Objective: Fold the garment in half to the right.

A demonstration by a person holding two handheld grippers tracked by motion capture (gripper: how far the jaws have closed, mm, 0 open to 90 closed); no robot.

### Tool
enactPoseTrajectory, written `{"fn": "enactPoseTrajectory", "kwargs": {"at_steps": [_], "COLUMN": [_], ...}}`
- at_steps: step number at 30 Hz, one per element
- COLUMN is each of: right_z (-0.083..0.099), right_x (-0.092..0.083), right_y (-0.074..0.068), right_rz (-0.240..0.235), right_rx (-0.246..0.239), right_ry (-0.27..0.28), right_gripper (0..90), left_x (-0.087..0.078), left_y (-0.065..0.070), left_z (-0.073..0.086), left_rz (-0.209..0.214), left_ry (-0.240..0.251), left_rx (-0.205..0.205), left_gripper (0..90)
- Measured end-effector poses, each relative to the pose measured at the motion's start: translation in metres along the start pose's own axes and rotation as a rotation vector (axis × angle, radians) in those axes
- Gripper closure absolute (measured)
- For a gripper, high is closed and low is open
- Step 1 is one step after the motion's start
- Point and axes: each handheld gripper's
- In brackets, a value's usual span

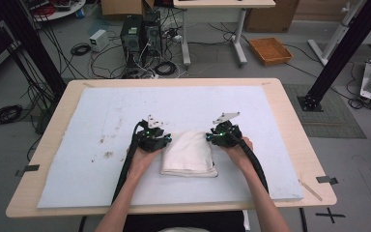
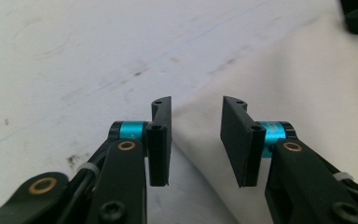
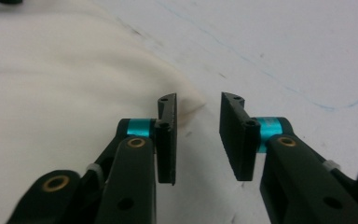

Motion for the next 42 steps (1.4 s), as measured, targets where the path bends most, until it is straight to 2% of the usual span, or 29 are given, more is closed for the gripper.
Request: {"fn": "enactPoseTrajectory", "kwargs": {"at_steps": [2,5,6,9,10,13,16,18,21,23,25,28,30,33,35,39,42], "right_z": [0.002,0.011,0.015,0.031,0.036,0.053,0.065,0.070,0.071,0.071,0.071,0.068,0.068,0.068,0.068,0.072,0.075], "right_x": [-0.015,-0.033,-0.037,-0.038,-0.036,-0.031,-0.032,-0.034,-0.036,-0.036,-0.037,-0.041,-0.045,-0.051,-0.055,-0.066,-0.073], "right_y": [-0.008,-0.026,-0.032,-0.043,-0.043,-0.037,-0.027,-0.026,-0.029,-0.029,-0.029,-0.023,-0.018,-0.011,-0.005,0.008,0.019], "right_rz": [-0.055,-0.149,-0.171,-0.204,-0.204,-0.188,-0.224,-0.223,-0.199,-0.196,-0.199,-0.214,-0.196,-0.156,-0.131,-0.079,-0.071], "right_rx": [-0.009,-0.040,-0.053,-0.078,-0.079,-0.056,-0.011,-0.009,-0.031,-0.024,-0.018,0.017,0.025,0.034,0.043,0.077,0.097], "right_ry": [0.045,0.092,0.099,0.067,0.045,0.004,0.025,0.031,0.031,0.028,0.035,0.063,0.095,0.137,0.146,0.175,0.178], "right_gripper": [65.9,65.5,65.5,65.7,66.2,68.7,71.9,73.3,73.5,73.3,66.1,44.3,31.8,20.9,20.3,20.3,20.3], "left_x": [-0.013,-0.028,-0.031,-0.035,-0.035,-0.034,-0.032,-0.033,-0.033,-0.034,-0.036,-0.042,-0.048,-0.057,-0.063,-0.077,-0.087], "left_y": [0.008,0.022,0.025,0.029,0.031,0.032,0.033,0.036,0.036,0.036,0.033,0.025,0.017,0.003,-0.007,-0.028,-0.041], "left_z": [0.001,0.004,0.006,0.014,0.017,0.028,0.038,0.042,0.043,0.043,0.042,0.042,0.043,0.045,0.049,0.061,0.071], "left_rz": [0.069,0.118,0.138,0.213,0.220,0.214,0.212,0.206,0.201,0.206,0.219,0.212,0.193,0.165,0.137,0.074,0.047], "left_ry": [0.031,0.047,0.047,0.041,0.030,-0.007,-0.017,-0.010,-0.001,0.003,0.018,0.045,0.052,0.068,0.075,0.088,0.112], "left_rx": [0.026,0.103,0.116,0.110,0.112,0.125,0.124,0.134,0.140,0.143,0.135,0.112,0.100,0.075,0.061,0.011,-0.024], "left_gripper": [61.1,60.0,59.9,59.5,59.4,58.8,58.0,57.8,57.6,56.5,50.7,43.9,40.5,35.8,31.3,29.1,29.1]}}
Point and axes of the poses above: each handheld gripper's, and its own axes: x roughly forward along the jaws, z roughly out of its underside, y roughly to its right, and after that the axes turned 12 degrees about x, right-handed
